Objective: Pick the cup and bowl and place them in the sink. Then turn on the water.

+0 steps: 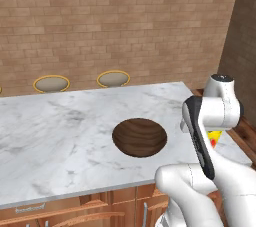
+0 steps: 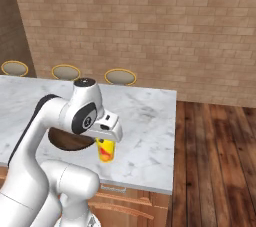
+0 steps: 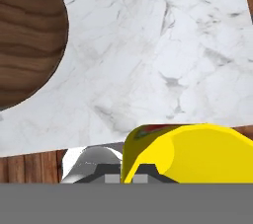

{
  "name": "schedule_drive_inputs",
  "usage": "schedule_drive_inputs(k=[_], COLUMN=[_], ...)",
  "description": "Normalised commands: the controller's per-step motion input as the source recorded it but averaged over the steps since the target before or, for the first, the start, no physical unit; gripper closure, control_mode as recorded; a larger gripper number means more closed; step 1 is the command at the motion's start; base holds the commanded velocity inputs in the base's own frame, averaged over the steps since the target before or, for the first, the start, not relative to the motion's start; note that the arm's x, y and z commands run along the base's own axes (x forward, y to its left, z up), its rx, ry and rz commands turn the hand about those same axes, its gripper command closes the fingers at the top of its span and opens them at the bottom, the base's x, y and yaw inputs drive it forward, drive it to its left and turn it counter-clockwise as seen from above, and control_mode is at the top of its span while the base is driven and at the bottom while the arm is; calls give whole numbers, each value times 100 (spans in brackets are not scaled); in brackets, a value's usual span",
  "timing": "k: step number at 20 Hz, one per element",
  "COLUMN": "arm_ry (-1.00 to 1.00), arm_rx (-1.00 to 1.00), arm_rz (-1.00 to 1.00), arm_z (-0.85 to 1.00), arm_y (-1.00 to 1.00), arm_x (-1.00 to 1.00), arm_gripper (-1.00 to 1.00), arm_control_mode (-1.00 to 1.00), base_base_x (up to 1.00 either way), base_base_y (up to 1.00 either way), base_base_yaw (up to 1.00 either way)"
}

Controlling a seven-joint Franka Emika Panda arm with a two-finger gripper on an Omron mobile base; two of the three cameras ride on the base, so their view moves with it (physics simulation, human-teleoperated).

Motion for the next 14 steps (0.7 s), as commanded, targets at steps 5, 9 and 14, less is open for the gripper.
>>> schedule_drive_inputs(k=[5,9,14], arm_ry=[-3,-3,0], arm_rx=[0,0,0], arm_rz=[0,0,0], arm_z=[16,6,5], arm_y=[12,12,5], arm_x=[-17,-9,0], arm_gripper=[100,100,100], arm_control_mode=[-100,-100,-100], base_base_x=[0,0,0], base_base_y=[0,0,0], base_base_yaw=[0,0,0])
